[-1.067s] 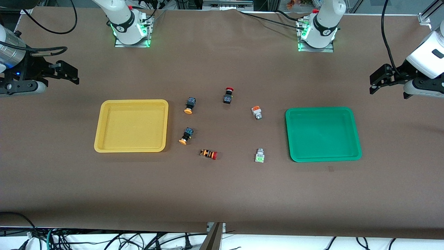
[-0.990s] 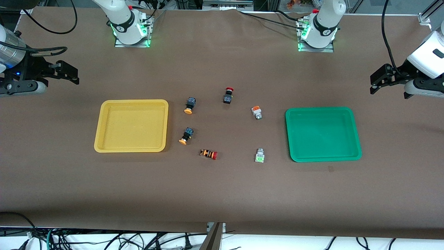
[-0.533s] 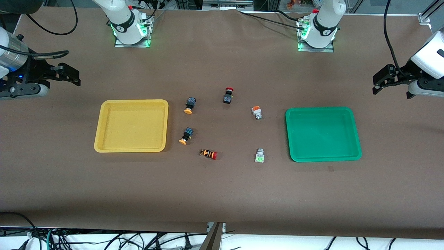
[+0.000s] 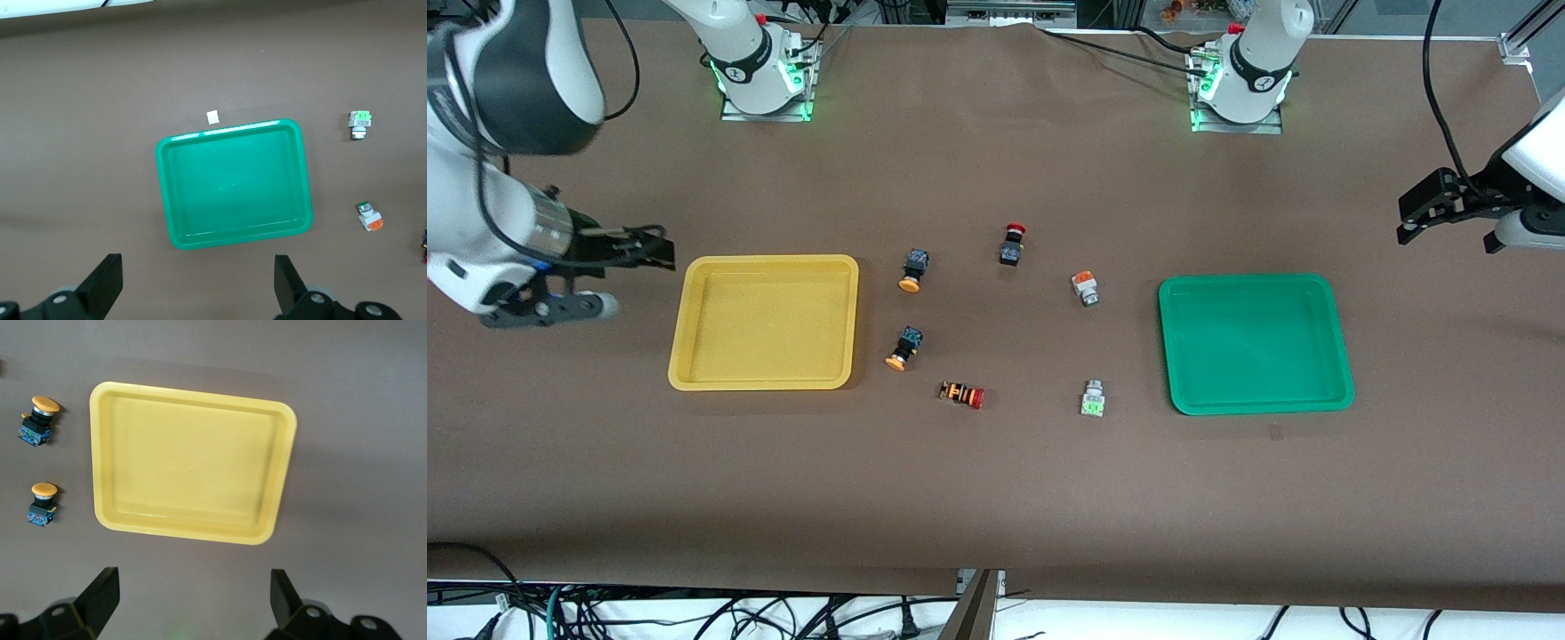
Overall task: Place green and yellow buttons in trays
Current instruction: 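Grasp a yellow-cap button with the right gripper while the left gripper grasps a green button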
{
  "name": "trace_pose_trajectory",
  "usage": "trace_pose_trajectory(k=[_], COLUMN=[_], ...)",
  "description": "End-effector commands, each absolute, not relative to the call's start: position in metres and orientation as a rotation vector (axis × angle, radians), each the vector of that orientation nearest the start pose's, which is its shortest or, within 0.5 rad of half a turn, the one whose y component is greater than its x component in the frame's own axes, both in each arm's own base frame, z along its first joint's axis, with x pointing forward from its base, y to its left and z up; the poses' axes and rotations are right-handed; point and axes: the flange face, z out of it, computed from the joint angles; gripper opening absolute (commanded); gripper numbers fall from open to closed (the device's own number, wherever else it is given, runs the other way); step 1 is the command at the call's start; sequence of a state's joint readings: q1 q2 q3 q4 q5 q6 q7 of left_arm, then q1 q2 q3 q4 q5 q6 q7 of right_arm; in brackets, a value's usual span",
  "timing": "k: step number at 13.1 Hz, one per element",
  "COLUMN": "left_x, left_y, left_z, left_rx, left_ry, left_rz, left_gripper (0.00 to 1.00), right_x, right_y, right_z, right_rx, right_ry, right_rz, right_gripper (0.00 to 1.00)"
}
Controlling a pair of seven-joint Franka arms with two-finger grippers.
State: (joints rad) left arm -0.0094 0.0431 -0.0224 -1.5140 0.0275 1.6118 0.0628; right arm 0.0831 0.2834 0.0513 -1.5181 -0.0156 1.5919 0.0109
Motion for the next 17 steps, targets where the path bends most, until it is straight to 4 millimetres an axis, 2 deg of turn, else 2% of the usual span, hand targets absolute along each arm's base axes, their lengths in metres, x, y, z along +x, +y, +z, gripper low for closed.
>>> trace_pose_trajectory(k=[1,3,4,6,8,9,10,12,13,15,16,17], left_x=[0.578,0.593,0.604,0.625,0.646,0.653,0.658,0.669,0.671,0.670,0.672,0.672], left_y=[-0.030,-0.080,-0.100,-0.147,-0.204,-0.229,-0.242,-0.254,-0.268,-0.295,-0.300,-0.306], left_z=[0.622,0.578,0.551,0.482,0.422,0.391,0.362,0.329,0.312,0.265,0.248,0.231], left_rx=[-3.114,-3.117,-3.127,-3.129,-3.152,-3.162,-3.182,-3.218,-3.238,-3.268,-3.286,-3.295], left_ry=[0.199,0.321,0.370,0.478,0.477,0.430,0.370,0.280,0.241,0.158,0.132,0.134], left_rz=[-0.048,0.070,0.126,0.223,0.102,0.046,0.020,-0.074,-0.120,-0.208,-0.273,-0.307], left_gripper=[1.00,1.00,1.00,1.00,1.00,1.00,1.00,1.00,1.00,1.00,1.00,1.00], right_x=[0.622,0.606,0.595,0.568,0.543,0.531,0.519,0.495,0.489,0.483,0.480,0.475], right_y=[0.135,0.183,0.215,0.273,0.310,0.321,0.326,0.344,0.351,0.357,0.360,0.363], right_z=[0.436,0.386,0.361,0.327,0.290,0.271,0.253,0.213,0.201,0.191,0.185,0.180], right_rx=[-3.141,-3.141,-3.145,-3.120,-3.088,-3.073,-3.061,-3.032,-3.026,-3.031,-3.034,-3.043], right_ry=[-0.023,0.116,0.183,0.363,0.467,0.507,0.549,0.608,0.619,0.602,0.597,0.582], right_rz=[0.337,0.305,0.279,0.267,0.285,0.284,0.278,0.267,0.269,0.281,0.290,0.297], right_gripper=[1.00,1.00,1.00,1.00,1.00,1.00,1.00,1.00,1.00,1.00,0.99,0.71])
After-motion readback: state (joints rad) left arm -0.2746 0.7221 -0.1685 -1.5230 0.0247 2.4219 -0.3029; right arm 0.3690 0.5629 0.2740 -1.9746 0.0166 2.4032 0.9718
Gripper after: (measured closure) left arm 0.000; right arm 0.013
